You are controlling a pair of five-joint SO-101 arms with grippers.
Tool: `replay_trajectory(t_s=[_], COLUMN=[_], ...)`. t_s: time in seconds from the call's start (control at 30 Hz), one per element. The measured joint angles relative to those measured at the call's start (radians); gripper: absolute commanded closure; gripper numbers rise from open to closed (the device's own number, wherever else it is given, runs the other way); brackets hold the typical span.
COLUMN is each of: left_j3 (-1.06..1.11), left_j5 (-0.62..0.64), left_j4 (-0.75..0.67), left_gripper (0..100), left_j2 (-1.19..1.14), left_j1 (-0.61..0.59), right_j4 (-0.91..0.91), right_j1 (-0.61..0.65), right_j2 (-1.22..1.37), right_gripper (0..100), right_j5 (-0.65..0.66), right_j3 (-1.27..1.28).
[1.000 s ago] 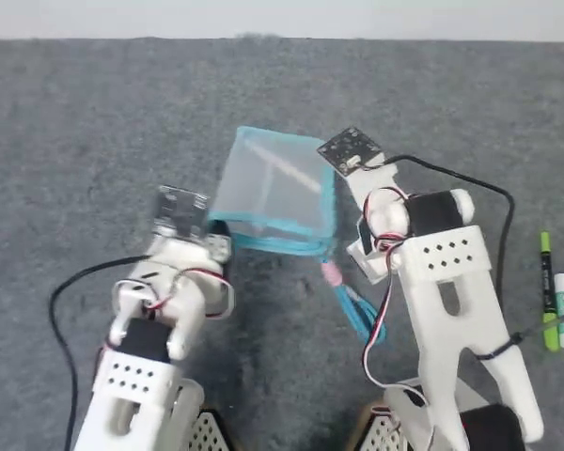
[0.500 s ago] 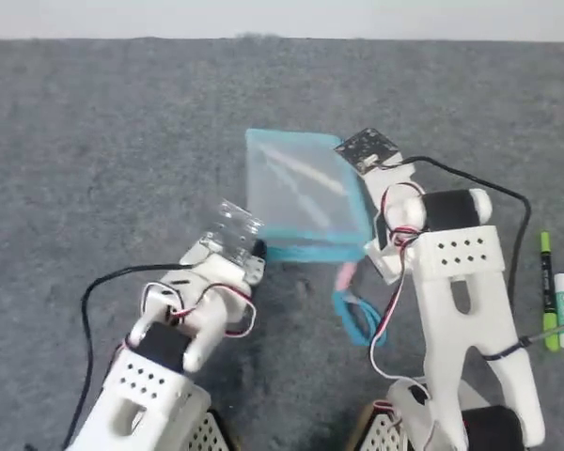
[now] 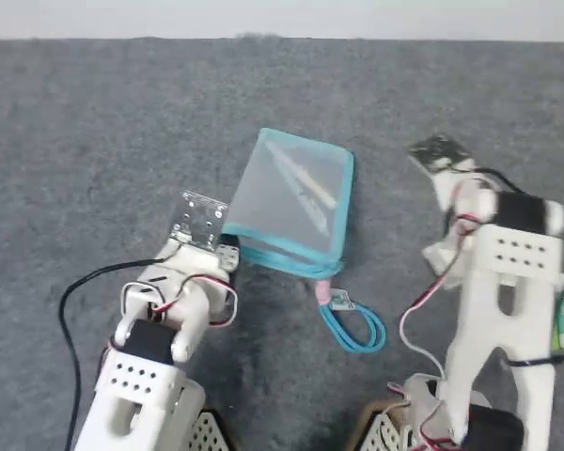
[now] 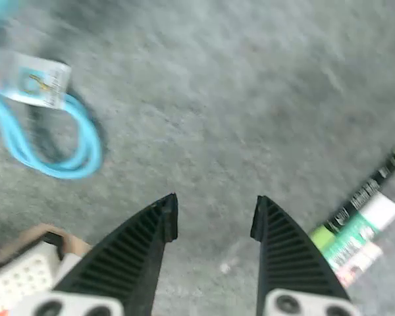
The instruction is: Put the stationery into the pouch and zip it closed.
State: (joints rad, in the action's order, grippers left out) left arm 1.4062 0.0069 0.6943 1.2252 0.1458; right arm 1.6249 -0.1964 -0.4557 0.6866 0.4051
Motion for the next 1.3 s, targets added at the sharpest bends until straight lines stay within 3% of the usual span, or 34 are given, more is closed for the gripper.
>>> replay_trajectory(t_s=[0.27, 0.43, 0.83, 1.3], left_j3=[0.000, 0.000, 0.000, 0.000], left_j5=[0.000, 0.000, 0.000, 0.000], left_j4=[0.000, 0.000, 0.000, 0.000], left_gripper=[99, 99, 99, 99], left_j2=[0.000, 0.000, 0.000, 0.003], left_j1=[-0.034, -0.034, -0.034, -0.034], right_j4=[-0.031, -0.141, -0.339, -0.457], right_j1=[-0.373, -0.511, -0.588, -0.591], right_j2=[0.057, 0.218, 0.512, 0.546], right_gripper=[81.8, 81.8, 81.8, 81.8], right_j5=[0.250, 0.334, 0.374, 0.374], right_j3=[0.000, 0.000, 0.000, 0.000])
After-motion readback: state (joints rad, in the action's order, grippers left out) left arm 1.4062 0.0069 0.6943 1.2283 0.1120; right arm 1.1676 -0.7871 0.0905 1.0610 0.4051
